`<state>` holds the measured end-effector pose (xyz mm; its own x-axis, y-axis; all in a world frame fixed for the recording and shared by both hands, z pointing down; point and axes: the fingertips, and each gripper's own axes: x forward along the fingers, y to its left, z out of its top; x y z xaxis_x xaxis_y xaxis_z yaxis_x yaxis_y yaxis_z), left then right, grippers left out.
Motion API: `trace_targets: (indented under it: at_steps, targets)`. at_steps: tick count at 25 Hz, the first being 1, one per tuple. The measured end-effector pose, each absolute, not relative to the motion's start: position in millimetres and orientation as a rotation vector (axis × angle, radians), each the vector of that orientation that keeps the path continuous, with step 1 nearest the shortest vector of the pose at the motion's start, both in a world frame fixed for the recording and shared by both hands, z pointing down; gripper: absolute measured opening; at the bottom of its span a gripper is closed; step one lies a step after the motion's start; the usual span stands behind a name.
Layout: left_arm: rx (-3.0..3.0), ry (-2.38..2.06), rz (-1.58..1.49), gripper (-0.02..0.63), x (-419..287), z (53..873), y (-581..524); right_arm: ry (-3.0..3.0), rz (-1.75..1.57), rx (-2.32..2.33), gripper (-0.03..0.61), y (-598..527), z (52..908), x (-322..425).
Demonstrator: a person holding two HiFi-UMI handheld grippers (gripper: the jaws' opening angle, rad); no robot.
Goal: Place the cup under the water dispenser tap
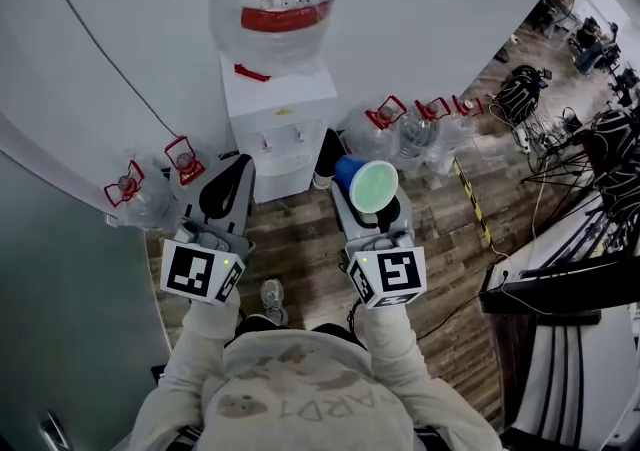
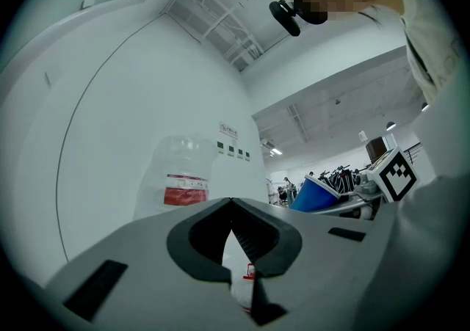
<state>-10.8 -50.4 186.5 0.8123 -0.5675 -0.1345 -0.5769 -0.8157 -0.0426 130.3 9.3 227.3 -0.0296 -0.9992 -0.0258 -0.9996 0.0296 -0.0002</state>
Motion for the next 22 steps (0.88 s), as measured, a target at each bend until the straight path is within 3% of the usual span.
trace_targets:
  at_steps: [22]
  targets:
    - [-2.982,0.834,0.153,0.006,-11,211,-173,2.22,-0.027,-2.25,0.27,-105,252,119]
